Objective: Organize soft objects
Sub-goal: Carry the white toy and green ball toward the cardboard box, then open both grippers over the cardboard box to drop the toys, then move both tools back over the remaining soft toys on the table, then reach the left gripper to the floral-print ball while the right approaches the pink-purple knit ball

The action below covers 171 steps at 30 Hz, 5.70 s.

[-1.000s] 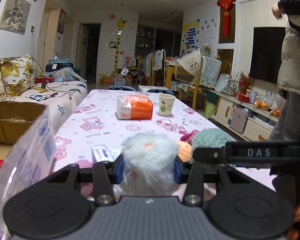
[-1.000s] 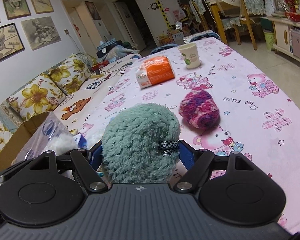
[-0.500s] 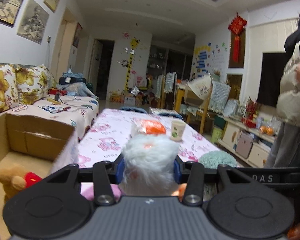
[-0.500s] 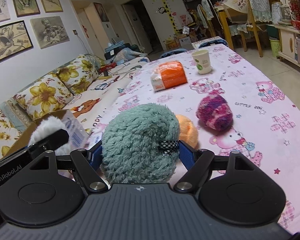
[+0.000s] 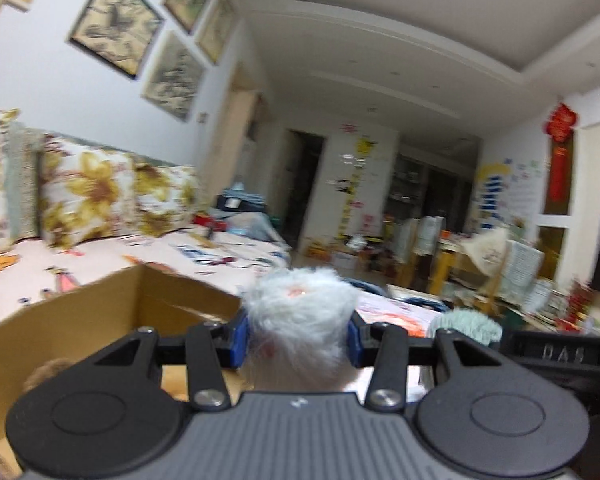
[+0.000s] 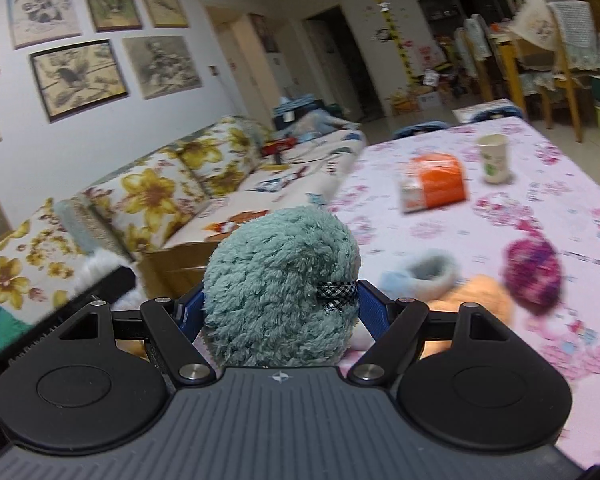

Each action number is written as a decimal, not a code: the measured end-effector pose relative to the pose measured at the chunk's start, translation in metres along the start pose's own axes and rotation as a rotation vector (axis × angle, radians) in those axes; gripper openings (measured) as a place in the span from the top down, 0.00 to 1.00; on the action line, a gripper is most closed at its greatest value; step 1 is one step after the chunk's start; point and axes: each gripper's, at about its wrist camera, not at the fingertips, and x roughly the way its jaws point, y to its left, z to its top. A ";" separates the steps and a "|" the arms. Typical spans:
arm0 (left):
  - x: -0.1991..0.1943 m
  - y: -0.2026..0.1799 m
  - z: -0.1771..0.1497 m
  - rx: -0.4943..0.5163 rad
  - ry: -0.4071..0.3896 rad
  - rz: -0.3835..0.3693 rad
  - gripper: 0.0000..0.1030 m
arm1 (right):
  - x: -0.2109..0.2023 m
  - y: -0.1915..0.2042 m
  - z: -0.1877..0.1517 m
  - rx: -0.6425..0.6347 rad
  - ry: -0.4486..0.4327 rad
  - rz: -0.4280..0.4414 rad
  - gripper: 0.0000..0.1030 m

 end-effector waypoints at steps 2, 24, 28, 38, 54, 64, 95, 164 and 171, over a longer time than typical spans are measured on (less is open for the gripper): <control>-0.003 0.007 0.001 -0.013 0.001 0.049 0.57 | 0.010 0.012 0.003 -0.010 0.004 0.034 0.07; 0.008 0.061 -0.003 -0.067 0.181 0.267 0.54 | 0.082 0.052 0.007 -0.037 0.146 0.222 0.01; 0.007 0.060 -0.003 -0.053 0.186 0.286 0.46 | 0.076 0.050 0.008 -0.006 0.140 0.234 0.00; 0.005 0.056 -0.003 -0.040 0.158 0.278 0.33 | 0.046 0.038 0.004 0.075 0.062 0.168 0.00; 0.005 0.035 -0.007 0.047 0.121 0.233 0.30 | 0.014 0.018 -0.007 0.098 0.018 0.066 0.00; 0.005 0.015 -0.010 0.120 0.096 0.184 0.20 | 0.010 0.011 -0.012 0.118 -0.002 0.010 0.00; 0.002 -0.057 -0.037 0.362 0.048 0.024 0.04 | 0.001 -0.003 -0.019 0.181 -0.092 -0.093 0.00; 0.040 -0.127 -0.122 0.343 0.502 -0.321 0.01 | -0.010 -0.059 -0.020 0.287 -0.025 -0.240 0.00; 0.034 -0.144 -0.122 0.452 0.457 -0.361 0.01 | -0.008 -0.072 -0.021 0.296 -0.011 -0.279 0.00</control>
